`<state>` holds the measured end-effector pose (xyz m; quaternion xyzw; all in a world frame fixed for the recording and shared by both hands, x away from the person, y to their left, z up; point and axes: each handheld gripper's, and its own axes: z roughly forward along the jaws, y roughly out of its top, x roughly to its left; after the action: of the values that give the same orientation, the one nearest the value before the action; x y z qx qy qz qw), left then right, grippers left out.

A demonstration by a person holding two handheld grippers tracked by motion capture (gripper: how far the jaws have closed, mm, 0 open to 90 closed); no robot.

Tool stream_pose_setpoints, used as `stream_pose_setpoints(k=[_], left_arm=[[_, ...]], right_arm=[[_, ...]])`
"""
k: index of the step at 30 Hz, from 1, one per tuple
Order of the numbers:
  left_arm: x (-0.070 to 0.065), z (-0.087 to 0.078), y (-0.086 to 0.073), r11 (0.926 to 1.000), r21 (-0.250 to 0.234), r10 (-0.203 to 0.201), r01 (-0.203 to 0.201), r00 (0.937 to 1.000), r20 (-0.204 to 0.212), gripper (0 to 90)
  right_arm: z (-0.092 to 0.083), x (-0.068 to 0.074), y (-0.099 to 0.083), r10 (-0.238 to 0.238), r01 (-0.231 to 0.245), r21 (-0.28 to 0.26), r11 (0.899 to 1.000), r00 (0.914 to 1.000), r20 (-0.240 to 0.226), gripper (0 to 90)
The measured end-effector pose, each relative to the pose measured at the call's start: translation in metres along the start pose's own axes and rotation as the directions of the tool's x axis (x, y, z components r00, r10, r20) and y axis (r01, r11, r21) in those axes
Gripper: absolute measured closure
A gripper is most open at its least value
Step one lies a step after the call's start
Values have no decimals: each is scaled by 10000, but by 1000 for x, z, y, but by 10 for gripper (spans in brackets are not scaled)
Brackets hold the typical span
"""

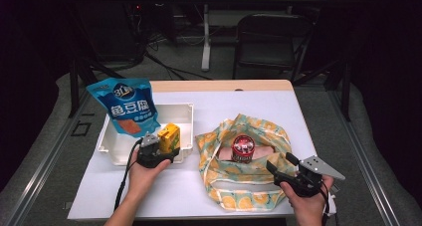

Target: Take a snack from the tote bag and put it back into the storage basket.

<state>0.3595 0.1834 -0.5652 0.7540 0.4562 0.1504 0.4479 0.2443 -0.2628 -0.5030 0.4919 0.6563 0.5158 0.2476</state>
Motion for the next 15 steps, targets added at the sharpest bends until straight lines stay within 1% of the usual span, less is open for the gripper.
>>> stream_pose_setpoints(k=[1,3,4,5,6,7,12,14,15], left_arm=[[0,-1,-1,10000,-63,48,-47,10000,24,310],[-1,-6,-2,9995,-258,157,-159,9998,-75,303],[-1,-9,-2,9993,-310,187,-189,9998,-61,301],[-1,-12,-2,9991,-403,138,-137,9999,25,301],[-1,-16,-2,9991,-371,214,-210,9997,85,299],[-1,-18,-2,9986,-494,210,-206,9998,70,299],[-1,-34,-3,9970,-772,59,-41,9997,241,313],[-2,-41,-5,9971,-760,-57,68,9999,145,337],[-3,-44,-6,9969,-777,-139,146,9999,102,367]], right_arm=[[0,1,0,-54,54,10,10000,10000,-47,215],[1,1,0,-93,93,46,9999,9999,-72,215],[1,0,0,-61,61,50,10000,10000,-77,215],[1,0,0,-18,18,58,10000,10000,-71,215],[1,-1,0,0,1,46,10000,10000,-73,215],[1,-1,0,-36,37,69,10000,10000,-49,215],[1,0,0,-50,50,53,10000,10000,-56,214],[1,0,0,-61,61,42,10000,10000,-51,214],[0,0,1,-66,66,46,10000,10000,-11,214]])
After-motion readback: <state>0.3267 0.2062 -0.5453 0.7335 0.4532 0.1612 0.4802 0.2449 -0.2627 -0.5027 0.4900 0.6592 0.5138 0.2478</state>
